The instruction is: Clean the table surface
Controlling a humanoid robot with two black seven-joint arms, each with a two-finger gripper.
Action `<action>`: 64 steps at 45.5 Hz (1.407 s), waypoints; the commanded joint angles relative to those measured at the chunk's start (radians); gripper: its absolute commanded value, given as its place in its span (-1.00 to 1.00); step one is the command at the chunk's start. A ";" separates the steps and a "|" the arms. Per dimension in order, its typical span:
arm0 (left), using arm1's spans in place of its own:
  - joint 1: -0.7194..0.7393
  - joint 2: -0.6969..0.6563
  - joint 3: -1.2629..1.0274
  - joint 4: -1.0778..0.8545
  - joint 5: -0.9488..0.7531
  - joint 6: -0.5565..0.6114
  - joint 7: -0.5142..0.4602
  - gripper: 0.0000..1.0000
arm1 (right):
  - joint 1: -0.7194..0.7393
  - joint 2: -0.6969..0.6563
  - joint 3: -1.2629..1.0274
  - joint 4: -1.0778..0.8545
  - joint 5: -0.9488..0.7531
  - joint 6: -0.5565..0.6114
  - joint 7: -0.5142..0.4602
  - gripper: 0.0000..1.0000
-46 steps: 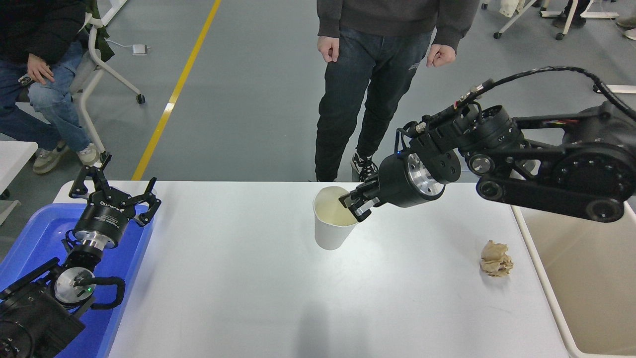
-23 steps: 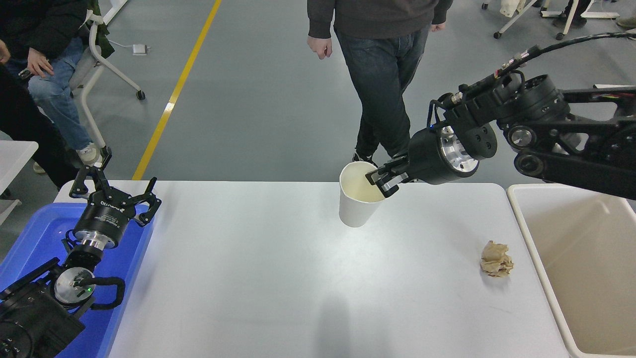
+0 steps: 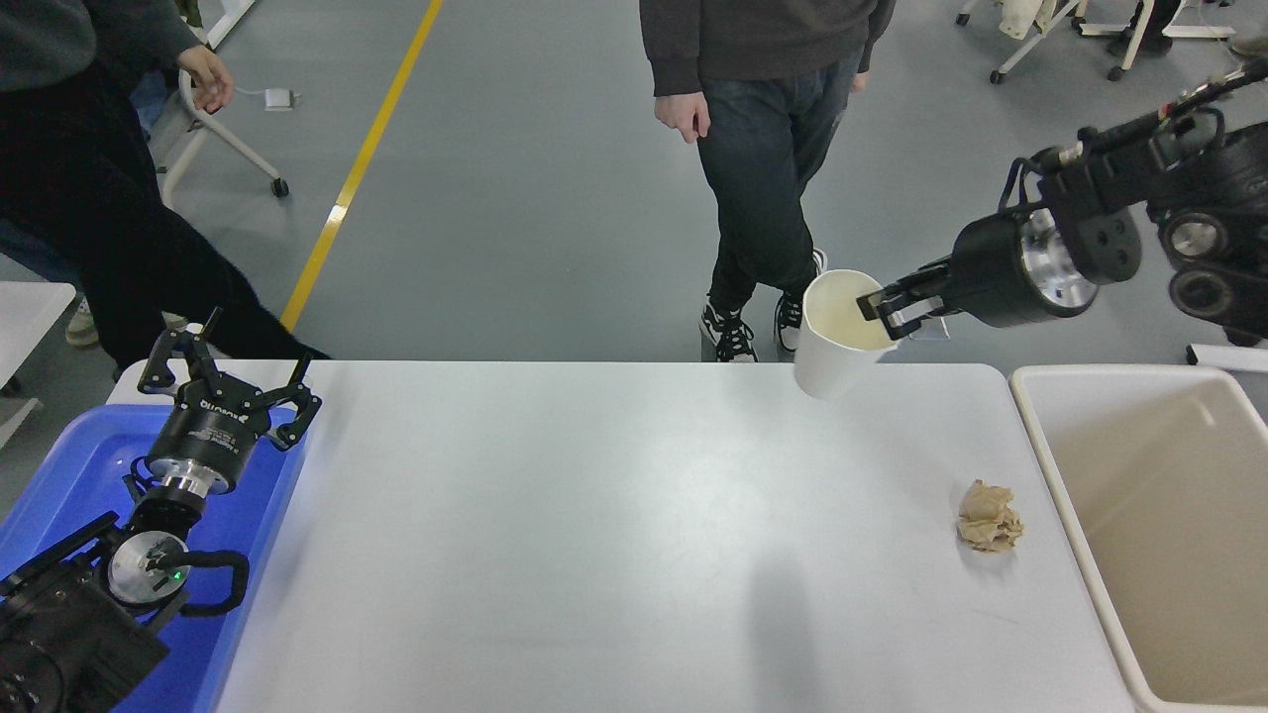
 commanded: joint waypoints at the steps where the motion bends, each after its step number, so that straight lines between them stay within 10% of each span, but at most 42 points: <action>1: 0.000 0.000 0.000 0.000 0.000 0.000 0.000 1.00 | -0.053 -0.207 0.002 -0.045 -0.001 -0.004 0.001 -1.00; 26: 0.000 0.000 0.000 0.000 0.000 0.000 0.000 1.00 | -0.279 -0.361 0.000 -0.320 0.164 -0.178 0.001 -1.00; 64: 0.000 0.000 0.000 0.000 0.000 0.000 0.000 1.00 | -0.904 0.150 0.046 -0.981 0.674 -0.542 0.027 -1.00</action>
